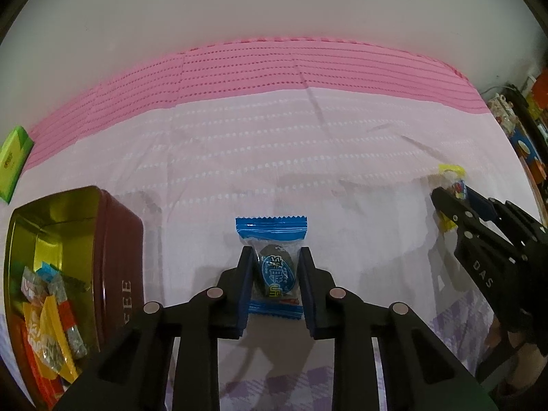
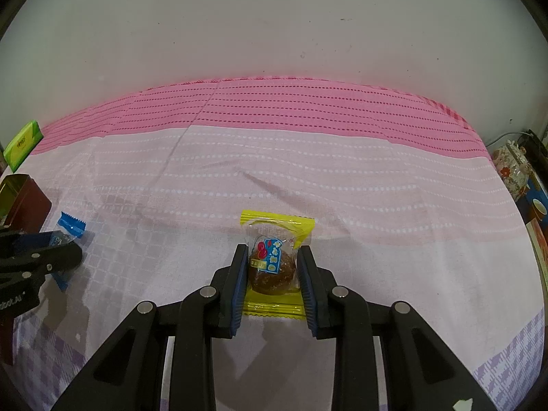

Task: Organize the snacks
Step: 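Carry the blue-wrapped candy into the gold tin with left tool and release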

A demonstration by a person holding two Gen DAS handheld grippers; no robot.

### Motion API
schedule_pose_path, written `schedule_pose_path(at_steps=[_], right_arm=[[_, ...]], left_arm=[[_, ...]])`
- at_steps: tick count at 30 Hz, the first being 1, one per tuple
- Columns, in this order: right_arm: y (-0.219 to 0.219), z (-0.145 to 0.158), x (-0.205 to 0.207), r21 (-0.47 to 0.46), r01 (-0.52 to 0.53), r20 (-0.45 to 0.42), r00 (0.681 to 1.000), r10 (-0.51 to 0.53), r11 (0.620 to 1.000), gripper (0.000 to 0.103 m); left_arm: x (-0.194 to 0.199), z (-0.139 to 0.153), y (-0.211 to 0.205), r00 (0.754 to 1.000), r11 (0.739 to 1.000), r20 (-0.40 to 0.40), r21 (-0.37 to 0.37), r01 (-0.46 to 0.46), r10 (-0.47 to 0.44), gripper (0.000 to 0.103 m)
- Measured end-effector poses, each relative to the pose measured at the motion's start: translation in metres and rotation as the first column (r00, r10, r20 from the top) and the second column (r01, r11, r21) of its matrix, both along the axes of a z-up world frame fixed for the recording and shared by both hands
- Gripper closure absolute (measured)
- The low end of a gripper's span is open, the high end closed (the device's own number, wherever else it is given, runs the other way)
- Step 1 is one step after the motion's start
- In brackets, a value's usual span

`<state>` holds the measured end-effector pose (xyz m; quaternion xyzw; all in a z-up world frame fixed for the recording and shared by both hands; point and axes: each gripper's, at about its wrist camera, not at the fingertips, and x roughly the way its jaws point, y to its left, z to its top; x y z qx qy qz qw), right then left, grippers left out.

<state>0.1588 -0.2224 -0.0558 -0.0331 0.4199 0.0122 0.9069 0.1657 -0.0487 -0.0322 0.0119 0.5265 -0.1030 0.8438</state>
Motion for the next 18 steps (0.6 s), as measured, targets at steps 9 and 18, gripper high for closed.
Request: schedule_pose_path(at_steps=[9, 18], right_arm=[[0.000, 0.000, 0.000, 0.000, 0.000, 0.000, 1.000, 0.000, 1.000, 0.076], [0.000, 0.000, 0.000, 0.001, -0.001, 0.000, 1.000, 0.001, 1.000, 0.076]], left_arm=[[-0.020, 0.013, 0.003, 1.000, 0.999, 0.013, -0.034, 0.015, -0.015, 0.078], [-0.038, 0.033, 0.009, 1.000, 0.997, 0.012, -0.079, 0.009, -0.008, 0.078]])
